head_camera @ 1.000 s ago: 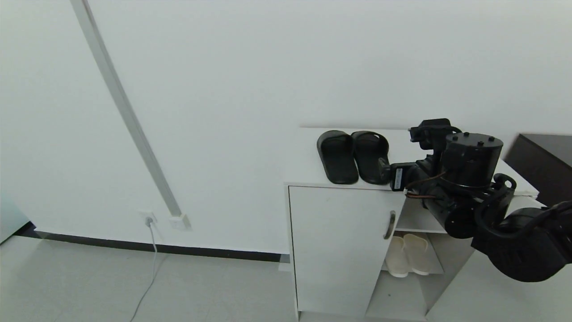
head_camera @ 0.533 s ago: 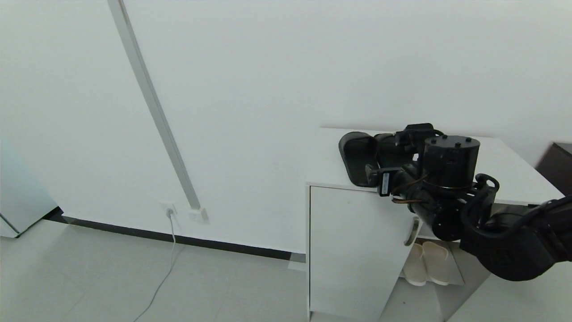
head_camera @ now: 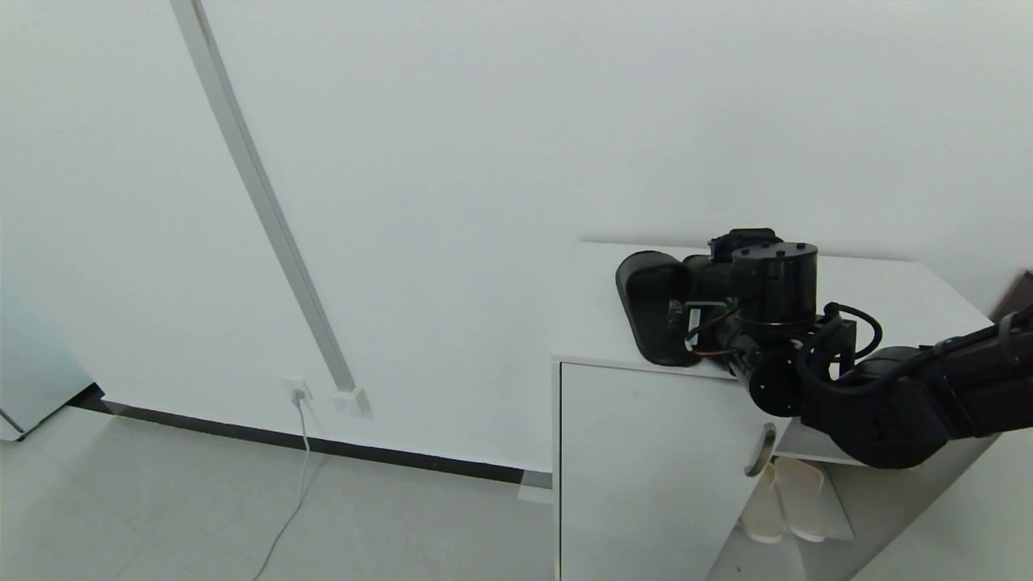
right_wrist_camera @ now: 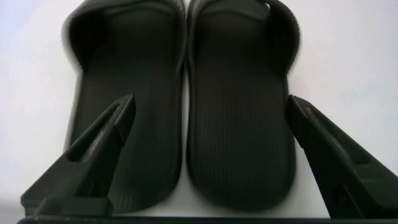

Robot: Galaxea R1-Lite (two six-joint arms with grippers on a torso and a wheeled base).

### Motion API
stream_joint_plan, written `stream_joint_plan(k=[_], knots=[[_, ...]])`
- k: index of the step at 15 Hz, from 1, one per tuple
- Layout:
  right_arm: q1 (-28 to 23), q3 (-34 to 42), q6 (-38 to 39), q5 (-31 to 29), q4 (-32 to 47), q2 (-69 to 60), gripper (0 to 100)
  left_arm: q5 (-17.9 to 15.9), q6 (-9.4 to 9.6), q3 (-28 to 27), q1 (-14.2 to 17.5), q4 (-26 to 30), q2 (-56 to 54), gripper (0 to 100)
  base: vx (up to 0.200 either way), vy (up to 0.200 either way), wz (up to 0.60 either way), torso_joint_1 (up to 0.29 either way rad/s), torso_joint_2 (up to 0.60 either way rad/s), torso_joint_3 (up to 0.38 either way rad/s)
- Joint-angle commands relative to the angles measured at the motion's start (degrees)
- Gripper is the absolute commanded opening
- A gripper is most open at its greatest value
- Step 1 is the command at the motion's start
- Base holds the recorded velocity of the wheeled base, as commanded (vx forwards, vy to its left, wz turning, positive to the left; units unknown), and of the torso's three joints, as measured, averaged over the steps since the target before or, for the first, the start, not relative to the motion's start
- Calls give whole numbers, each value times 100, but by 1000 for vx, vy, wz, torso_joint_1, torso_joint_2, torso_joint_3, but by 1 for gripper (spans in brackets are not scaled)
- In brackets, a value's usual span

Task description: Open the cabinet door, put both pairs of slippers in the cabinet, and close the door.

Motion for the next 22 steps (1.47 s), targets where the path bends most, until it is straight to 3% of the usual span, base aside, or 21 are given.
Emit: stream_joint_plan(k=[1, 15, 16, 22], knots=[[-64, -98, 10, 11, -2, 233, 100, 0, -1, 1, -1, 0, -1, 0, 0, 0, 0, 0, 0, 0], [-521, -1548, -25, 222, 24, 1288, 100, 0, -10, 10, -1, 0, -1, 0, 0, 0, 0, 0, 0, 0], [-538, -1609, -25, 231, 24, 1323, 0, 0, -10, 1, -1, 0, -1, 0, 0, 0, 0, 0, 0, 0], [-538, -1653, -25, 231, 24, 1376, 0, 0, -10, 10, -1, 0, -1, 0, 0, 0, 0, 0, 0, 0]])
